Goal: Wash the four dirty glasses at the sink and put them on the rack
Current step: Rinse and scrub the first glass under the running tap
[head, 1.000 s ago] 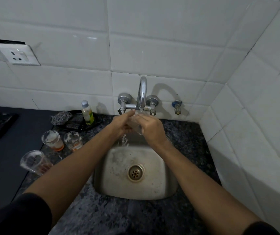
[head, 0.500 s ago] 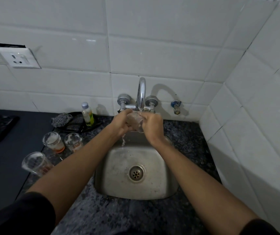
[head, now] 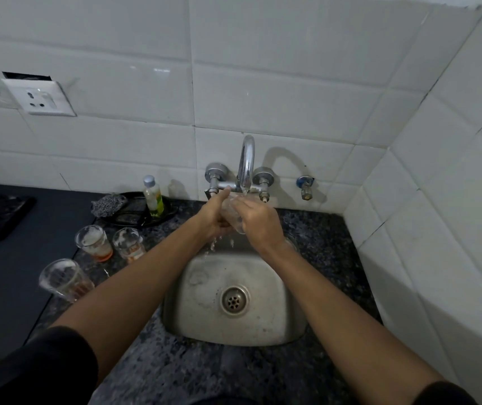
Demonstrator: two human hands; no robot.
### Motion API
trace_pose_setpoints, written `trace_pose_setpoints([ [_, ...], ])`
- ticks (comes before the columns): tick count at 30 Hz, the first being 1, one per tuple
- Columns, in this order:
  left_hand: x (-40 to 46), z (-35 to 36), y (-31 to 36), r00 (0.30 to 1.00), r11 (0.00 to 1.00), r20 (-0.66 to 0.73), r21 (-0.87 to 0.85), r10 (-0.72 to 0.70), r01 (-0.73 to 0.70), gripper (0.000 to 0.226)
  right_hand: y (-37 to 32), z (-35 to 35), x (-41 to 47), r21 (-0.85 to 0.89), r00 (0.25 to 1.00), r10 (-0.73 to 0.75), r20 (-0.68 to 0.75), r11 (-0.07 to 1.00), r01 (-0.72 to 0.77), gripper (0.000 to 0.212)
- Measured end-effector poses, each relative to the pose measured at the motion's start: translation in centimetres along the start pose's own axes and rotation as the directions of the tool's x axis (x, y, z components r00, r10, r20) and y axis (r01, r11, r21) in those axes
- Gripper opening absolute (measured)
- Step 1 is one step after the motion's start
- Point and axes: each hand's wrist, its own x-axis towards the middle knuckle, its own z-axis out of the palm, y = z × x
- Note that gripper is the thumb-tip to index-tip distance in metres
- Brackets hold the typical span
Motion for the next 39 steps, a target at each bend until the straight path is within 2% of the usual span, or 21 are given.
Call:
trace_pose_setpoints([
  [2, 0.5, -0.3, -0.1, 0.998, 0.998, -0.047, -0.038, 0.045, -0.047, 0.046, 0.0, 0.1, -0.3, 0.028, 0.993, 0.114, -0.02, 0.993, -0.113, 0.032],
  [4, 0.5, -0.7, -0.4, 0.995, 0.992, -0.035, -0.077, 0.095, -0.097, 0.035, 0.5, 0.6, -0.1, 0.111, 0.927, 0.374, -0.034, 0.923, -0.369, 0.025],
  [5, 0.4, -0.7, -0.6, 0.995, 0.991, 0.001, -0.095, 0.098, -0.098, 0.029, 0.7, 0.5, 0.1, 0.139, 0.897, 0.441, -0.012, 0.89, -0.435, 0.024],
  [6, 0.3, -0.6, -0.8, 0.995, 0.99, 0.036, -0.116, 0.088, -0.084, 0.027, 1.1, 0.4, 0.1, 0.122, 0.916, 0.4, -0.006, 0.91, -0.396, 0.022],
  [8, -0.2, -0.2, -0.6, 0.997, 0.996, 0.057, -0.078, 0.045, -0.04, 0.032, 1.4, 0.5, -0.2, -0.007, 0.993, 0.118, 0.012, 0.993, -0.118, 0.021],
  [10, -0.2, -0.1, -0.2, 0.998, 0.999, 0.052, -0.017, 0.033, -0.032, 0.039, 1.2, 0.6, -0.5, -0.077, 0.994, -0.103, 0.027, 0.992, 0.105, 0.03],
  [11, 0.0, -0.2, -0.1, 0.998, 0.999, 0.038, -0.012, 0.052, -0.052, 0.039, 1.1, 0.6, -0.5, -0.066, 0.995, -0.1, 0.005, 0.993, 0.1, 0.031],
  [12, 0.2, -0.4, -0.1, 0.996, 0.996, 0.019, -0.02, 0.084, -0.083, 0.039, 0.9, 0.7, -0.5, -0.006, 0.999, -0.019, -0.028, 1.0, 0.019, 0.028],
  [14, 0.3, -0.7, -0.3, 0.99, 0.989, 0.029, -0.054, 0.14, -0.139, 0.034, 1.1, 1.2, -0.3, 0.131, 0.962, 0.268, -0.051, 0.957, -0.26, 0.024],
  [15, 0.1, -0.8, -0.5, 0.987, 0.986, 0.058, -0.083, 0.148, -0.143, 0.028, 1.2, 1.1, -0.1, 0.156, 0.937, 0.348, -0.022, 0.927, -0.34, 0.024],
  [17, 0.0, -0.7, -0.5, 0.987, 0.99, 0.11, -0.093, 0.117, -0.107, 0.025, 1.6, 1.1, -0.2, 0.071, 0.974, 0.225, -0.025, 0.972, -0.223, 0.023],
  [19, 0.0, -0.5, -0.2, 0.991, 0.997, 0.113, 0.004, 0.07, -0.071, 0.037, 1.1, 0.6, -0.7, 0.004, 1.0, -0.022, 0.003, 1.0, 0.022, 0.025],
  [21, 0.2, -0.5, 0.0, 0.996, 0.997, 0.07, 0.051, 0.059, -0.063, 0.047, 0.8, 0.7, -1.0, -0.027, 0.993, -0.114, -0.014, 0.993, 0.113, 0.023],
  [23, 0.2, -0.8, 0.0, 0.994, 0.994, 0.01, -0.03, 0.11, -0.11, 0.041, 0.8, 1.0, -1.2, 0.062, 0.994, 0.08, -0.069, 0.995, -0.076, 0.022],
  [25, 0.2, -1.0, -0.2, 0.987, 0.984, 0.038, -0.099, 0.154, -0.149, 0.028, 0.9, 1.0, -1.2, 0.123, 0.959, 0.273, -0.076, 0.957, -0.262, 0.022],
  [27, 0.4, -0.9, -0.5, 0.987, 0.986, 0.078, -0.104, 0.141, -0.132, 0.033, 1.5, 1.0, -1.3, 0.053, 0.979, 0.198, -0.053, 0.979, -0.195, 0.023],
  [31, 0.1, -0.2, 0.0, 0.995, 0.996, 0.087, 0.07, 0.04, -0.047, 0.053, 1.5, 0.6, -1.3, -0.047, 0.997, -0.066, -0.031, 0.997, 0.065, 0.025],
  [33, 0.0, -0.3, 0.0, 0.997, 0.997, 0.037, -0.004, 0.072, -0.072, 0.048, 1.2, 0.7, -1.3, -0.029, 0.999, 0.012, -0.051, 0.999, -0.013, 0.029],
  [36, 0.1, -0.7, -0.1, 0.986, 0.984, 0.083, -0.115, 0.147, -0.137, 0.041, 0.9, 0.8, -0.7, 0.103, 0.926, 0.376, -0.031, 0.923, -0.371, 0.03],
  [37, 0.1, -0.6, -0.1, 0.984, 0.986, 0.114, -0.116, 0.136, -0.123, 0.043, 1.1, 0.9, -0.6, 0.106, 0.918, 0.395, -0.03, 0.915, -0.39, 0.031],
  [39, -0.4, -0.3, 0.1, 0.987, 0.997, 0.143, -0.025, 0.073, -0.07, 0.038, 1.1, 0.8, -0.9, 0.055, 0.95, 0.309, -0.046, 0.95, -0.306, 0.033],
])
